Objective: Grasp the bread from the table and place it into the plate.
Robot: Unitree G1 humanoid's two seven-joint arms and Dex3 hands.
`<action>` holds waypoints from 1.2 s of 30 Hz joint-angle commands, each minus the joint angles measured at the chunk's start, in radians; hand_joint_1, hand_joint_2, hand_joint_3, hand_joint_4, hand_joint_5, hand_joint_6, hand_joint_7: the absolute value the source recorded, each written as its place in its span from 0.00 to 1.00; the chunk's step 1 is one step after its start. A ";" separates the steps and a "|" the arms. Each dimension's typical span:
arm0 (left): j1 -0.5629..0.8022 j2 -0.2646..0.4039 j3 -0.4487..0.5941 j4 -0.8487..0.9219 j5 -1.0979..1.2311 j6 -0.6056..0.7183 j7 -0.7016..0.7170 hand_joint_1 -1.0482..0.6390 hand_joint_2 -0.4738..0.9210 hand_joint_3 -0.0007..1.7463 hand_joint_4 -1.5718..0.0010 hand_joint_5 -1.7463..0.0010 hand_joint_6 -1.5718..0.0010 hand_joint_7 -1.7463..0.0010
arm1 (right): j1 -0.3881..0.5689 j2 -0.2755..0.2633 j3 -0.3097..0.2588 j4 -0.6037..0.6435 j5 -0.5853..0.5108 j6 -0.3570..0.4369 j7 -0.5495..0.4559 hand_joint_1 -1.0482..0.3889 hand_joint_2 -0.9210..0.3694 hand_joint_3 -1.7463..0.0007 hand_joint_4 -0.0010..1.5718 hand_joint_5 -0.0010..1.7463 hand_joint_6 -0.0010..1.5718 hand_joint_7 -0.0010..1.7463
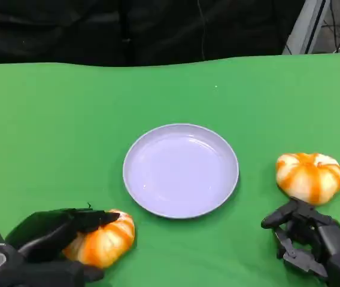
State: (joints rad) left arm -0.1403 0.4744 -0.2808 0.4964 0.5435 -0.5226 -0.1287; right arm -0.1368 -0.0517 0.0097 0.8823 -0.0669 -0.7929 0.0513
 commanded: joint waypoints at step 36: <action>0.020 0.024 -0.064 0.008 -0.023 0.111 0.015 0.62 1.00 0.16 0.48 0.95 0.54 0.97 | 0.011 -0.012 -0.007 -0.004 -0.001 0.006 -0.002 0.62 0.08 0.61 0.44 1.00 0.47 0.71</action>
State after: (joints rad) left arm -0.1442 0.5016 -0.3417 0.4582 0.4956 -0.4234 -0.1414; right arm -0.1361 -0.0514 0.0089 0.8816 -0.0662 -0.7905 0.0539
